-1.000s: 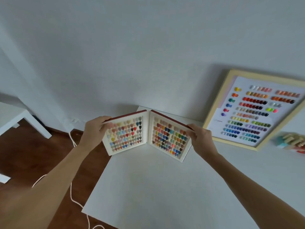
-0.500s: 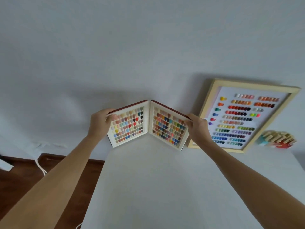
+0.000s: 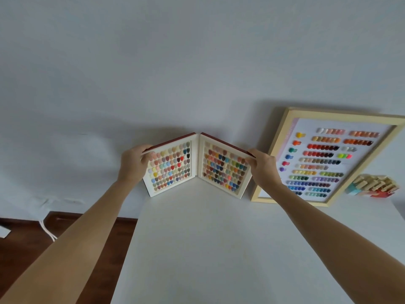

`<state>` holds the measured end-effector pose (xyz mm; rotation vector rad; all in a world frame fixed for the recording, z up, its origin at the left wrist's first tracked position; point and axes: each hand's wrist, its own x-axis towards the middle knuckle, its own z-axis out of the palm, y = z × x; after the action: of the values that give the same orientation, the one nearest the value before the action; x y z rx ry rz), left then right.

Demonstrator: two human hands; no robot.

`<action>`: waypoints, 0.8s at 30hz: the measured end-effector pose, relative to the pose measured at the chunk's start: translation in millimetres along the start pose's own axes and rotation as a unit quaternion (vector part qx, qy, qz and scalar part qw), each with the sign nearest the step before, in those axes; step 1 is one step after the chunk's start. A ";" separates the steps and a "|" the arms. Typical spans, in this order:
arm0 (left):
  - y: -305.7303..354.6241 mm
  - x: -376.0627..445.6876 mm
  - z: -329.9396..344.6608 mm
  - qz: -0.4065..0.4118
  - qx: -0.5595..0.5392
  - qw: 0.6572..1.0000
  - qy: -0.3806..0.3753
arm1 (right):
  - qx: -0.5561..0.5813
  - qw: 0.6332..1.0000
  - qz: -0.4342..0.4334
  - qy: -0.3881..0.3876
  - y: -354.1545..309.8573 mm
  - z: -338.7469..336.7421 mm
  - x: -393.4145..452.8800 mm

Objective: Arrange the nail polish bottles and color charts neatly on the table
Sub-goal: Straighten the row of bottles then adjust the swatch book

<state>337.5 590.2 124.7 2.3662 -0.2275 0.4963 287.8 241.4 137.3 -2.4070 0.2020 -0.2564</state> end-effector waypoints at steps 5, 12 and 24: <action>1.9 2.0 0.4 -0.012 0.005 1.000 -0.002 | 0.005 1.000 -0.004 -0.002 -1.1 1.8 5.6; 7.9 -4.4 1.0 -0.035 0.016 0.999 -0.007 | -0.015 1.000 -0.004 0.012 -4.1 6.3 20.7; 11.6 -26.4 -2.2 -0.067 0.028 0.997 0.010 | -0.044 0.999 -0.017 0.014 -13.4 12.3 43.7</action>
<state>309.4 583.8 122.3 2.4103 -0.0455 0.4674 334.0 249.8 142.8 -2.4965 0.1884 -0.3019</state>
